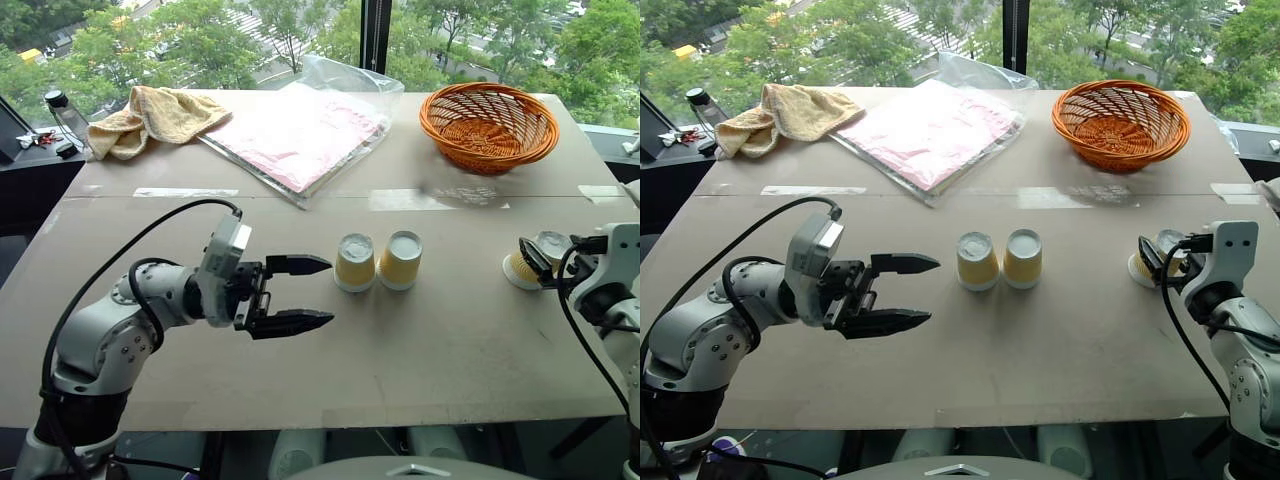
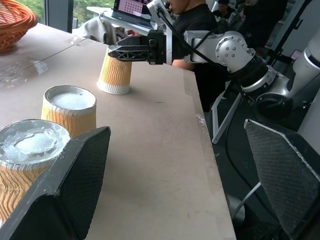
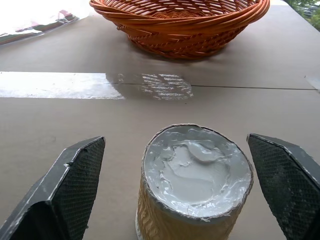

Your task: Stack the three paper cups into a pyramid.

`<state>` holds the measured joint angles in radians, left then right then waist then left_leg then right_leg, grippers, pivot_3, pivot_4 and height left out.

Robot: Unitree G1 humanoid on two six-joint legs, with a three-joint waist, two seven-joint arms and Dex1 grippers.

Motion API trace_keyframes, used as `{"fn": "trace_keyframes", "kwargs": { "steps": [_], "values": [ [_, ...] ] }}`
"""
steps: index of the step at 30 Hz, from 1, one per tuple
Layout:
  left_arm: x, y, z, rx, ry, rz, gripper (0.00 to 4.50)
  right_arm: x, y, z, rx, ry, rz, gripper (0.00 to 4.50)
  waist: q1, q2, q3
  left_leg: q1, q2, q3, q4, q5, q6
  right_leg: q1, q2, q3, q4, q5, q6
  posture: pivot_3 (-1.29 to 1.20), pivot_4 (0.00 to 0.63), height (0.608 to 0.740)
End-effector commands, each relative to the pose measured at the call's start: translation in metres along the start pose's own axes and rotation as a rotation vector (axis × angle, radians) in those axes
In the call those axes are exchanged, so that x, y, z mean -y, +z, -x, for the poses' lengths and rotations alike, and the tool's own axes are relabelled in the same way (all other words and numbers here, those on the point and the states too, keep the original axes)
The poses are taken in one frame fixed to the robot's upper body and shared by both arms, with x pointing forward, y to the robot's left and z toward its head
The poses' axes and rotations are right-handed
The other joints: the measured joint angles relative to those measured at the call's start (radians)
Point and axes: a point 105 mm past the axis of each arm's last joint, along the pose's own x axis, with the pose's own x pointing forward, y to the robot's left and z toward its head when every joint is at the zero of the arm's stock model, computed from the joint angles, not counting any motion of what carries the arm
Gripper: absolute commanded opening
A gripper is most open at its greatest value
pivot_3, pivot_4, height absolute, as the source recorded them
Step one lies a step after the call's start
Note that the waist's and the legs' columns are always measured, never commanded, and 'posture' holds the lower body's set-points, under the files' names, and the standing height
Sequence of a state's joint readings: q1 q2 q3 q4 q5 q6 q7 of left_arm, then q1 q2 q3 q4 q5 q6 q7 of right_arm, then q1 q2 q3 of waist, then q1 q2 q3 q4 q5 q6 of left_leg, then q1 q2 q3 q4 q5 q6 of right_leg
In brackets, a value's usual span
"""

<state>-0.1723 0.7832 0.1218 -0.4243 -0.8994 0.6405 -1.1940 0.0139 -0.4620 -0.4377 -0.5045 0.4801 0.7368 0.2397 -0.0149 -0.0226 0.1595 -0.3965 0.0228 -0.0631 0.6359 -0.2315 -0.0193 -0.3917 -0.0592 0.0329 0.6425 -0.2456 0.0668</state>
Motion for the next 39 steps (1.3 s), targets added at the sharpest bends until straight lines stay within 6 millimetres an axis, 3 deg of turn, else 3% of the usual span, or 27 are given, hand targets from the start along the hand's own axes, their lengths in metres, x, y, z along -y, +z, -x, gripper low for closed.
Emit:
{"fn": "trace_keyframes", "kwargs": {
  "steps": [1,7,10,12,13,15,19,22,26,31,39],
  "values": [
    [0.003,0.009,-0.002,0.021,-0.016,-0.036,4.42,0.003,0.006,0.0,0.02,-0.021,0.042,4.5,0.0,0.0,0.0,0.0,0.0,0.0,0.0,0.0,0.0,0.0,0.0,0.0,0.0,0.0,0.0,0.0,0.15,0.74],
    [0.005,0.008,-0.003,0.009,-0.031,-0.041,4.42,0.007,0.001,-0.005,0.01,-0.036,0.022,4.5,0.0,0.0,0.0,0.0,0.0,0.0,0.0,0.0,0.0,0.0,0.0,0.0,0.0,0.0,-0.001,0.0,0.15,0.74],
    [0.006,0.008,-0.003,0.005,-0.036,-0.045,4.5,0.01,0.0,-0.006,0.013,-0.042,0.02,3.68,0.0,0.0,0.0,0.0,0.0,0.0,0.0,0.0,0.0,0.0,0.0,0.0,0.0,0.0,-0.001,0.0,0.15,0.74],
    [0.006,0.008,-0.003,0.004,-0.033,-0.048,4.5,0.009,0.003,-0.006,0.026,-0.033,0.026,2.65,0.0,0.0,0.0,0.0,0.0,0.0,0.0,0.0,0.0,0.0,0.0,0.0,0.0,0.0,-0.001,0.0,0.15,0.74],
    [0.006,0.008,-0.002,0.004,-0.023,-0.059,4.5,0.007,0.007,-0.005,0.042,-0.016,0.037,2.34,0.0,0.0,0.0,0.0,0.0,0.0,0.0,0.0,0.0,0.0,0.0,0.0,0.0,0.0,0.0,0.0,0.15,0.74],
    [0.001,0.009,-0.001,0.019,0.032,-0.117,4.5,0.0,0.016,-0.003,0.075,0.024,0.056,2.31,0.0,0.0,0.0,0.0,0.0,0.0,0.0,0.0,0.0,0.0,0.0,0.0,0.0,0.0,0.0,0.0,0.15,0.74],
    [-0.023,0.015,0.011,0.181,0.262,-0.202,4.5,-0.047,0.059,0.003,0.194,0.271,0.082,2.31,-0.001,0.003,0.002,0.0,0.0,0.002,0.0,0.0,0.0,0.0,0.0,0.002,0.0,0.0,0.0,0.0,0.15,0.74],
    [-0.019,0.004,0.03,0.175,0.219,-0.115,4.5,-0.092,0.087,0.005,0.239,0.461,0.145,2.31,-0.02,0.004,0.003,0.001,0.0,0.003,0.0,0.0,0.0,-0.001,0.001,0.004,0.0,0.001,0.001,0.0,0.15,0.74],
    [-0.015,-0.009,0.057,0.163,0.243,-0.009,4.5,-0.14,0.108,0.005,0.242,0.646,0.198,2.31,-0.023,0.003,0.002,0.001,0.003,0.0,-0.001,0.0,0.0,-0.001,0.005,0.003,0.0,0.0,0.0,0.0,0.15,0.74],
    [-0.008,-0.023,0.071,0.139,0.283,0.032,4.5,-0.183,0.105,0.006,0.166,0.836,0.259,2.31,-0.015,0.003,0.002,-0.002,0.003,0.001,-0.001,0.0,0.0,-0.004,0.004,0.004,-0.001,0.0,0.0,0.0,0.15,0.74],
    [0.007,-0.027,0.072,0.144,0.287,0.046,4.5,-0.201,0.094,0.002,0.11,0.934,0.294,2.31,-0.012,0.002,0.003,-0.002,0.003,0.002,-0.001,0.0,0.0,-0.005,0.004,0.005,-0.001,0.0,-0.001,0.0,0.15,0.74]
  ]
}}
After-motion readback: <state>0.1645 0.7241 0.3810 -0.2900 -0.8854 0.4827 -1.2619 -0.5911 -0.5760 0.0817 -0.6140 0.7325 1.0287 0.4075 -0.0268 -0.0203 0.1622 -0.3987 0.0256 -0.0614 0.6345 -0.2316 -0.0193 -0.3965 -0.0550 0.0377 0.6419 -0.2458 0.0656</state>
